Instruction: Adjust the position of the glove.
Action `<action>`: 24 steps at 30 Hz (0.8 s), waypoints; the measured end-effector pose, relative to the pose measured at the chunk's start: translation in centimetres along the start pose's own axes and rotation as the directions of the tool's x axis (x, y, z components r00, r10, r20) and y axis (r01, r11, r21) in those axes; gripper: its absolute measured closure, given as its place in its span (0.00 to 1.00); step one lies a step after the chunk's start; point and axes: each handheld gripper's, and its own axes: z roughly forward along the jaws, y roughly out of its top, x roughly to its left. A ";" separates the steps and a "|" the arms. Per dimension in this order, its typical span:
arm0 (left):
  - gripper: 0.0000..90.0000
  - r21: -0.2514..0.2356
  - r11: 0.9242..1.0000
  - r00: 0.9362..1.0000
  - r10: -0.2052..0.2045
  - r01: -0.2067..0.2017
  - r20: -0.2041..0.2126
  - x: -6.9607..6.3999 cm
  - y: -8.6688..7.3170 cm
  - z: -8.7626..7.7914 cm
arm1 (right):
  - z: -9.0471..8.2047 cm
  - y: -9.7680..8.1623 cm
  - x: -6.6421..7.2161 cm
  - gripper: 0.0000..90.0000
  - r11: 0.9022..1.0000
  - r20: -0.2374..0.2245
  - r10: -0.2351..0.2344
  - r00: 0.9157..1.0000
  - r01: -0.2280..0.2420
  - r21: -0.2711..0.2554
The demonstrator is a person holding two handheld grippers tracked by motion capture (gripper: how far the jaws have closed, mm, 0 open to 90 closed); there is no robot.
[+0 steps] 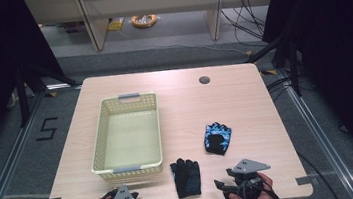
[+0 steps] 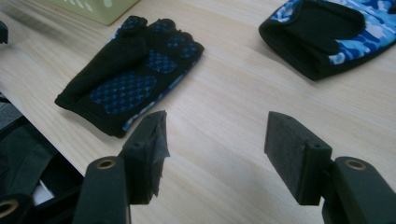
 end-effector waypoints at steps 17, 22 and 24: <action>0.23 -0.005 1.000 1.000 -0.010 0.010 -0.010 0.0 0.0 0.1 | 4.0 2.6 2.4 0.52 1.000 -0.062 -0.005 0.998 0.004 -0.012; 0.23 -0.003 1.000 1.000 0.020 -0.020 -0.011 0.2 0.1 -0.1 | 5.3 2.8 2.9 0.52 1.000 -0.066 0.021 0.998 -0.020 0.010; 0.23 -0.006 1.000 1.000 0.016 -0.016 -0.010 0.1 0.1 -0.1 | 5.6 2.8 3.1 0.52 0.999 -0.059 0.032 0.998 -0.030 0.045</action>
